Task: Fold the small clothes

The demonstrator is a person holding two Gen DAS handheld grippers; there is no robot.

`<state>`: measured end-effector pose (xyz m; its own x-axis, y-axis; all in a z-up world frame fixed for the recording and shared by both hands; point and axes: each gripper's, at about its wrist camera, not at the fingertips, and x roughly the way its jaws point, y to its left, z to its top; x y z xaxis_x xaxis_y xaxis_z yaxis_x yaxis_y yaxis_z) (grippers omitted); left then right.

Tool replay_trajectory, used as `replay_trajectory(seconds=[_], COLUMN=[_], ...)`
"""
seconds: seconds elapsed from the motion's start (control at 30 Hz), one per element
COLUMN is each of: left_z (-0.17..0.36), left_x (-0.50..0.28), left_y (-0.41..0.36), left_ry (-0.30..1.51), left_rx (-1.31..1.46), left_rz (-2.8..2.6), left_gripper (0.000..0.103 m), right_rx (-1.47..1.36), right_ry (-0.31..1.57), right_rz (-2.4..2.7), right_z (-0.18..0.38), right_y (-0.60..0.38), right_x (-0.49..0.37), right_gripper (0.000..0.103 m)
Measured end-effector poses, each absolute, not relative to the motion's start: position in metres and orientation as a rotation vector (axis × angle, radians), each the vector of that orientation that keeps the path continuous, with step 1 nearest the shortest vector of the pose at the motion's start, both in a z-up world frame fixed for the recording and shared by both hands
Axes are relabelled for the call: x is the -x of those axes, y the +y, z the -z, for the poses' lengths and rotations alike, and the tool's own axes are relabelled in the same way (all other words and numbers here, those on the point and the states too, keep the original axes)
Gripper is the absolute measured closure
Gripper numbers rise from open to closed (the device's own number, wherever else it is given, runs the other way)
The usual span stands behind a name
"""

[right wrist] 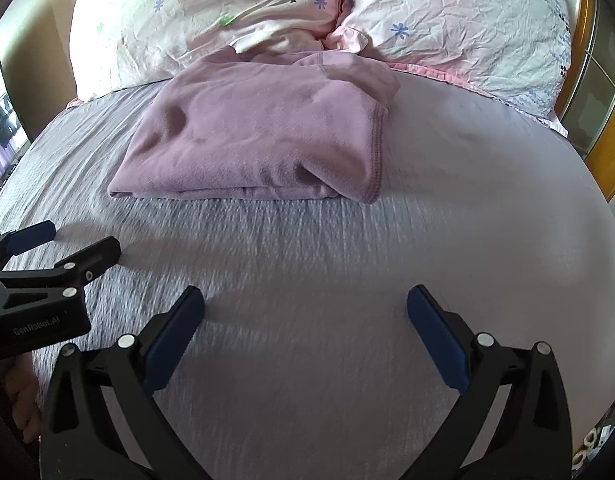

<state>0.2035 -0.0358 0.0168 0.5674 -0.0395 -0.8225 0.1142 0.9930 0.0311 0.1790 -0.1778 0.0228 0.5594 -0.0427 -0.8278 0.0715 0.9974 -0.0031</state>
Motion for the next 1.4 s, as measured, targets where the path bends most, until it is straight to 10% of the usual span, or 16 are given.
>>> replay_trajectory(seconds=[1.4], left_z=[-0.0169], left_x=[-0.2054], left_y=[-0.0347], left_ry=[0.956], left_rx=[-0.094], left_rz=[0.109], left_gripper=[0.001], right_rx=[-0.03], right_ry=[0.977], right_rz=[0.07], right_z=[-0.0224], right_y=[-0.1781], right_x=[-0.1803], right_gripper=[0.002])
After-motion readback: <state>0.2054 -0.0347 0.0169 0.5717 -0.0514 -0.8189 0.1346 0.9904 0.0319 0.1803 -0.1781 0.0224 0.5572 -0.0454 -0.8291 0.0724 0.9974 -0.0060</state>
